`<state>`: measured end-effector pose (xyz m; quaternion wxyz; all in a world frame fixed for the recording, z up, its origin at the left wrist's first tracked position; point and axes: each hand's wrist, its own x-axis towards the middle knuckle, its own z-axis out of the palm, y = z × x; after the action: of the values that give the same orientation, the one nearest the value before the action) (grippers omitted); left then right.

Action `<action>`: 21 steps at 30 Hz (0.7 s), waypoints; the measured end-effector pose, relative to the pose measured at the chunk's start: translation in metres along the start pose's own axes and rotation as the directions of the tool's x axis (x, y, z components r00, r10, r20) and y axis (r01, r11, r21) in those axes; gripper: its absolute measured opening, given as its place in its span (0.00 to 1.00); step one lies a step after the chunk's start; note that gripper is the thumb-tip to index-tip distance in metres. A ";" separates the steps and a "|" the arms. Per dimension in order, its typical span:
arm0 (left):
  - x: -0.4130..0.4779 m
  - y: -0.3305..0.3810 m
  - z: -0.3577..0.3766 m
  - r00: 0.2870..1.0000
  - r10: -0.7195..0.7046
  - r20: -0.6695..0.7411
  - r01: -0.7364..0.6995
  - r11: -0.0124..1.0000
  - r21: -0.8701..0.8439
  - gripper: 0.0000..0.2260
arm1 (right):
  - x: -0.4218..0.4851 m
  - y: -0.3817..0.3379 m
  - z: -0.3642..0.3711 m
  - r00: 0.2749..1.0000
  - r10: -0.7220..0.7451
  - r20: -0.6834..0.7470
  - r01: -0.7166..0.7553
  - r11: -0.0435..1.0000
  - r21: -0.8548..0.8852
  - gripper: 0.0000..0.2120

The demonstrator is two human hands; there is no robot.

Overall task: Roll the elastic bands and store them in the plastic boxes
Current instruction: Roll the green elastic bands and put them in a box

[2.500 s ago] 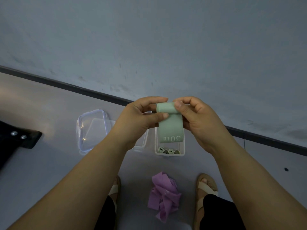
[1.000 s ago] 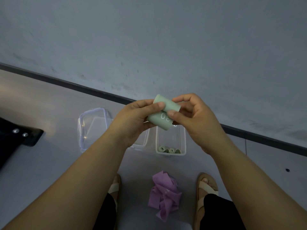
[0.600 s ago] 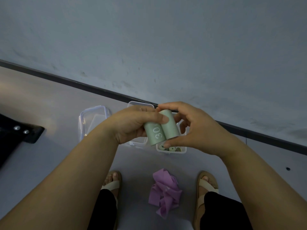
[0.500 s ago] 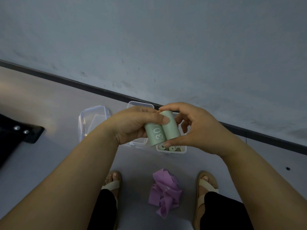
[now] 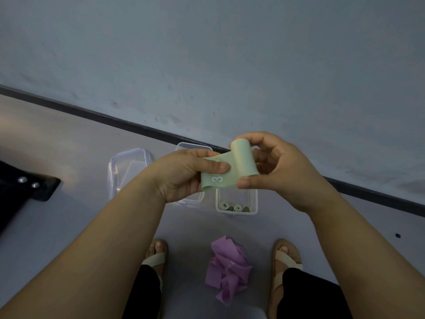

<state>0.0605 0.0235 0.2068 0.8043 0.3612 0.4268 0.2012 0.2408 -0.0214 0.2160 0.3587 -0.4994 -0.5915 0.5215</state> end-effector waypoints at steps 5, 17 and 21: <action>-0.001 0.000 0.000 1.000 0.025 0.000 -0.025 1.000 -0.003 0.11 | -0.002 -0.004 -0.001 1.000 -0.029 -0.007 0.027 0.990 -0.141 0.27; 0.004 -0.010 0.004 0.999 0.047 -0.024 -0.046 0.998 0.041 0.17 | 0.003 0.006 0.003 0.994 -0.112 0.017 0.108 0.897 -0.429 0.26; 0.006 -0.011 0.006 0.995 0.071 -0.066 -0.068 0.997 0.042 0.16 | 0.003 0.010 0.004 0.992 -0.121 0.033 0.124 0.896 -0.426 0.28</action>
<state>0.0691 0.0175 0.1973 0.7746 0.3848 0.4447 0.2326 0.2384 -0.0204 0.2048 0.2710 -0.5261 -0.7226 0.3572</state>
